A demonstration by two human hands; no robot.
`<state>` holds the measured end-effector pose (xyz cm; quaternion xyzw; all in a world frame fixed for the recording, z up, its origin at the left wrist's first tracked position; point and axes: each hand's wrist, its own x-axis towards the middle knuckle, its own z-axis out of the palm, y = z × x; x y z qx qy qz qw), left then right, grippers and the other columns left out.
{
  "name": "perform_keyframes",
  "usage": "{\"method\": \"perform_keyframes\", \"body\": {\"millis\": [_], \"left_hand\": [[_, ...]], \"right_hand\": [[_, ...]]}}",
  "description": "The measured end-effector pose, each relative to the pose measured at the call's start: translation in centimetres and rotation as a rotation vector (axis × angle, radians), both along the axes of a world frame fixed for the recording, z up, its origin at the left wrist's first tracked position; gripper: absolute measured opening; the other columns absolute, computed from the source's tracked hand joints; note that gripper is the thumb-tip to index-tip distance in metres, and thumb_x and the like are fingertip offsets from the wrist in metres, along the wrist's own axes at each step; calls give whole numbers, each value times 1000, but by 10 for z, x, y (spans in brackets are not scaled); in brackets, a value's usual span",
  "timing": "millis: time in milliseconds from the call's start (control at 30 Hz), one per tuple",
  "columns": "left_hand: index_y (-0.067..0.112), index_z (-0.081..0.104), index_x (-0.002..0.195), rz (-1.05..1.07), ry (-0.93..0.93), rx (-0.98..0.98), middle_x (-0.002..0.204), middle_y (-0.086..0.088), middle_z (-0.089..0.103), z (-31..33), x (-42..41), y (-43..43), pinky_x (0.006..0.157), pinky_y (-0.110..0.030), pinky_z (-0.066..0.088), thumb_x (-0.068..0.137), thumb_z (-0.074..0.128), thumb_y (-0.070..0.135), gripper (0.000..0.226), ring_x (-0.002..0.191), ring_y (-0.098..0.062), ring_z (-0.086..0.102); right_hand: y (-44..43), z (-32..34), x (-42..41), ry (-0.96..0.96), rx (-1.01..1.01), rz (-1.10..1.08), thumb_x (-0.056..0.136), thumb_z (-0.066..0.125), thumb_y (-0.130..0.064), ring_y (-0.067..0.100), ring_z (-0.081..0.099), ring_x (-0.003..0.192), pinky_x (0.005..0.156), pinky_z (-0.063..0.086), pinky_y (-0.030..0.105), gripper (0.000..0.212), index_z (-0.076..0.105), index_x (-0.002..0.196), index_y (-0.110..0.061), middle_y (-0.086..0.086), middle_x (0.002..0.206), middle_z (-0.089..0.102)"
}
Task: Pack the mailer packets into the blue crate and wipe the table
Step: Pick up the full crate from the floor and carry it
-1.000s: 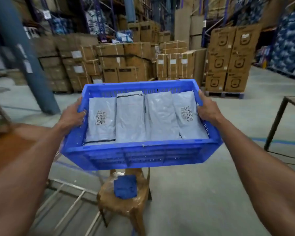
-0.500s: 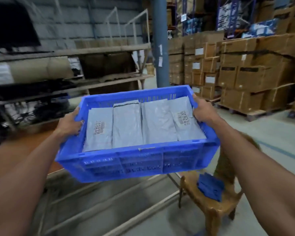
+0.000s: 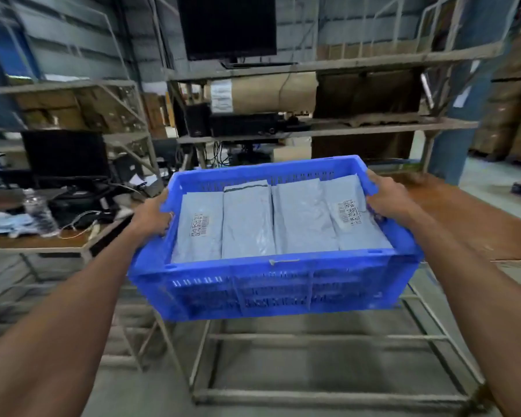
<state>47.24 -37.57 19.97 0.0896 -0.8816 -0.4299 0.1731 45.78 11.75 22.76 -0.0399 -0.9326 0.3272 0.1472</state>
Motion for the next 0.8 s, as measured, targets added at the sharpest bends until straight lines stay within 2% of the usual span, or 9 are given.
{"method": "perform_keyframes", "body": {"millis": [67,133,200,267,300,433,633,733,800], "left_hand": [[29,35,150,15,2,-35,72,-8,57,-3,-13,-34,38,-21,43,94,52,-2,67,54,-19,46],[30,34,151,40,-14,-78,76,-9,61,-3,-28,-64,42,-23,48,94,53,2,67,56,-19,52],[33,32,152,48,-42,-92,78,-7,64,-3,-48,-88,49,-29,49,94,54,5,67,57,-19,56],[33,32,152,52,-66,-89,75,-6,63,-5,-70,-106,49,-28,50,95,56,7,67,56,-17,56],[33,33,151,52,-70,-85,75,-6,63,-7,-81,-113,48,-28,51,94,57,7,67,55,-16,55],[33,33,151,18,-86,-54,74,-7,62,-17,-132,-132,54,-31,53,93,58,4,69,55,-18,52],[30,33,151,12,-125,-52,73,-9,62,-36,-210,-149,66,-40,57,92,59,3,70,55,-19,53],[27,30,152,15,-152,-70,72,-8,62,-39,-245,-153,61,-36,55,93,57,0,71,51,-18,52],[25,31,152,12,-162,-91,69,-7,61,-41,-266,-158,56,-33,54,92,57,-2,71,49,-17,51]], "right_hand": [[-36,-7,-24,-1,4,9,83,50,4,28,62,65,55,49,24,76,33,152,-24,16,104,63],[-67,-14,-45,-7,17,11,83,50,2,35,66,88,68,50,31,78,31,153,-25,20,113,64],[-91,-22,-64,-29,23,11,84,50,1,37,61,101,60,48,29,77,29,154,-26,22,124,60],[-108,-25,-82,-44,31,1,86,50,1,33,62,86,47,40,22,76,30,154,-27,21,123,59],[-115,-26,-92,-50,32,-6,86,49,2,31,62,80,47,40,23,76,30,153,-27,21,121,59],[-130,-35,-136,-58,46,-23,84,49,3,32,59,90,63,43,30,78,30,153,-27,22,125,59],[-143,-57,-216,-93,58,-8,86,49,3,37,64,87,64,48,33,77,28,154,-26,23,116,63],[-152,-68,-253,-127,37,0,89,49,3,28,63,67,53,44,27,74,27,154,-24,23,112,64],[-158,-74,-276,-143,45,-1,90,48,3,27,60,71,58,45,26,73,27,154,-24,23,118,62]]}}
